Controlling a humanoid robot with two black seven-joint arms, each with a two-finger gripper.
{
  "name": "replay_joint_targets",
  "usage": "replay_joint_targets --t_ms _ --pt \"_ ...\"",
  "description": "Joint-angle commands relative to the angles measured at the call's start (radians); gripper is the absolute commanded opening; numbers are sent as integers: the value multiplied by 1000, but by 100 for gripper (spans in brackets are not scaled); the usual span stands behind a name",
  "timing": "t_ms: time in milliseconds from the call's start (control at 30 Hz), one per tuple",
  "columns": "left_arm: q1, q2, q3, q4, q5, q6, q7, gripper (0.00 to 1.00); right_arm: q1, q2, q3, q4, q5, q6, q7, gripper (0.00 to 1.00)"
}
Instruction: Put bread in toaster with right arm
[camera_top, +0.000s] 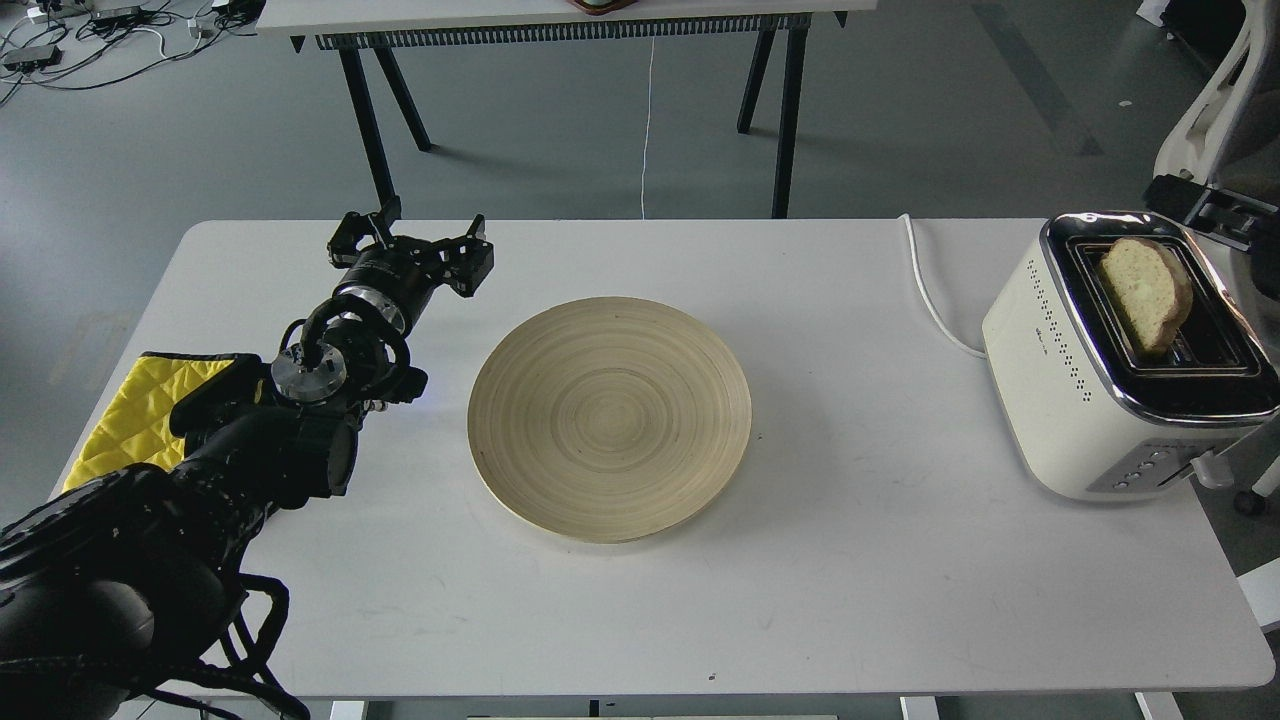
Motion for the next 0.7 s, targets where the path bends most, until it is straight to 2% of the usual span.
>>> replay_joint_targets --t_ms 0,67,200,300,367,467,533,667 --pt "0 0 0 0 0 0 1 100 -16 -99 229 0 5 0 5 96" --pt "0 0 0 0 0 0 1 100 -86 -137 374 -3 5 0 5 96" --pt "0 0 0 0 0 0 1 100 -310 -141 729 -51 17 0 8 95" --pt "0 0 0 0 0 0 0 100 -533 -119 1008 -95 54 0 14 95" --pt "0 0 0 0 0 0 0 100 -681 -67 1190 -147 64 19 34 96" --pt "0 0 0 0 0 0 0 100 -891 39 1424 -293 71 171 67 99" --pt "0 0 0 0 0 0 0 100 -991 120 1531 -428 75 293 67 99" --pt "0 0 0 0 0 0 0 100 -1059 232 1593 -624 191 510 67 99"
